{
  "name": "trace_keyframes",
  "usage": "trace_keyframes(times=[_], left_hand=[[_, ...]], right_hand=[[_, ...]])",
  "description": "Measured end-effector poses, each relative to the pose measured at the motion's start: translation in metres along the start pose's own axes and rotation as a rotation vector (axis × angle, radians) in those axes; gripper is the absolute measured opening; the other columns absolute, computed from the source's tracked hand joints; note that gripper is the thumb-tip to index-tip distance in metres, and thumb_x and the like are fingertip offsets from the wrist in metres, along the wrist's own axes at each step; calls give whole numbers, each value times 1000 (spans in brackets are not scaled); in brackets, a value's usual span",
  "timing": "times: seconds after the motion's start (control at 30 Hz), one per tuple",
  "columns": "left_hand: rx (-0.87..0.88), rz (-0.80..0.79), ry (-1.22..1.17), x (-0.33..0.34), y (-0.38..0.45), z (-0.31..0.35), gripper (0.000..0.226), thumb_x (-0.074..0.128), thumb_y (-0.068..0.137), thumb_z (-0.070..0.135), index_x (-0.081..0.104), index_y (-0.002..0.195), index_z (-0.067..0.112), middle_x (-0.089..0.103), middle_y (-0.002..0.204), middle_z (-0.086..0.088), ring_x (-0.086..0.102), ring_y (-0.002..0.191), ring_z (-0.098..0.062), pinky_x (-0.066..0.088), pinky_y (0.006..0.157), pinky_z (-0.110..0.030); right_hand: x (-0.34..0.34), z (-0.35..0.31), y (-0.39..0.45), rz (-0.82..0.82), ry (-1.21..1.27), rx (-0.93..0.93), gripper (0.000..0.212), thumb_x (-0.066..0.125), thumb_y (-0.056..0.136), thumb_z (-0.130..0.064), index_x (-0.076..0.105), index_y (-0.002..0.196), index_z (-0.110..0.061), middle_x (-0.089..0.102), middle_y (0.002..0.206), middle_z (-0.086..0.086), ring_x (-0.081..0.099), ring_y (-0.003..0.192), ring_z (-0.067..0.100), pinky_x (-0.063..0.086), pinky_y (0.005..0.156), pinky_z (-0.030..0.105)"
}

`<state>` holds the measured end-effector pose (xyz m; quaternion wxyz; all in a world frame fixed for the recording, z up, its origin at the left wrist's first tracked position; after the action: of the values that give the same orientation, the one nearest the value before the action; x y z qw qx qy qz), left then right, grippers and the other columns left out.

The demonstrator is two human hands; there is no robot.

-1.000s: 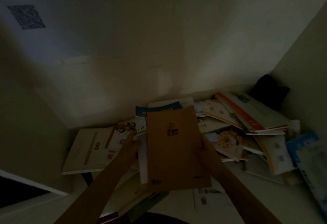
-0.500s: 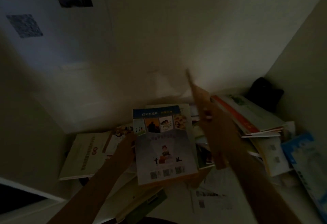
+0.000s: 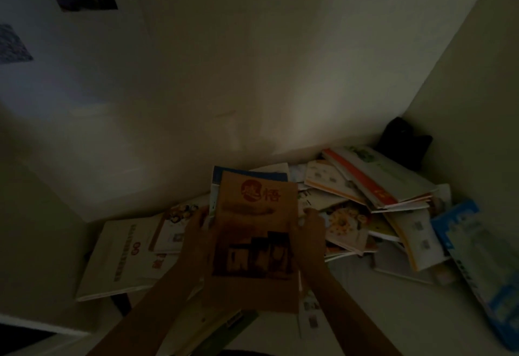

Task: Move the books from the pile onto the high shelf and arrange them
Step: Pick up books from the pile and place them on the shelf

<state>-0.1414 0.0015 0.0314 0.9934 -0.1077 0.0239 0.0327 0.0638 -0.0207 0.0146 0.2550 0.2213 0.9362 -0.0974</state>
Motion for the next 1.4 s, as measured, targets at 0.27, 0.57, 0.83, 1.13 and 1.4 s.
trace_keyframes(times=[0.27, 0.57, 0.83, 1.13, 1.4], left_hand=[[34, 64, 32, 1, 16, 10, 11, 47, 96, 11, 58, 100, 11, 60, 92, -5, 58, 89, -21, 45, 76, -31], [120, -187, 528, -12, 75, 52, 22, 51, 93, 9, 68, 106, 2, 63, 110, -25, 62, 101, -27, 45, 84, -37], [332, -511, 1079, 92, 94, 59, 18, 55, 90, 24, 64, 83, 9, 62, 91, -7, 57, 76, -18, 51, 74, -26], [-215, 360, 584, -19, 18, -25, 34, 52, 91, 15, 54, 117, -7, 54, 118, -27, 50, 112, -39, 39, 98, -45], [-139, 363, 386, -23, -3, -41, 39, 48, 95, 8, 53, 56, 10, 52, 60, -12, 50, 56, -27, 39, 57, -33]], right_hand=[[-4, 31, 6, -27, 313, 228, 12, 51, 82, 6, 46, 81, -5, 45, 71, 11, 43, 58, 20, 37, 49, 28], [-81, 26, 31, 72, 76, 54, 16, 51, 88, -1, 49, 85, -17, 57, 79, 14, 58, 66, 39, 50, 56, 51], [-117, 10, 34, 47, 220, 54, 10, 55, 94, -22, 58, 100, -14, 63, 90, 2, 64, 73, 17, 48, 50, 22], [-74, -30, 65, -178, -12, -119, 7, 51, 96, -12, 58, 96, -11, 61, 87, 10, 59, 68, 28, 48, 56, 31], [36, -59, 76, -301, -389, -186, 9, 45, 94, -15, 46, 87, -10, 59, 99, 18, 51, 76, 23, 40, 67, 37]])
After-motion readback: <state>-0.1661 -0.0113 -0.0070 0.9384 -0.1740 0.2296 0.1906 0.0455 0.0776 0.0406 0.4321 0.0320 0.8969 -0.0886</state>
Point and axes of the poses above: each hand's wrist, its own y-axis towards the middle knuckle, its own x-axis out of the palm, z = x × y, the point moved 2 cm from there along y, towards the middle knuckle
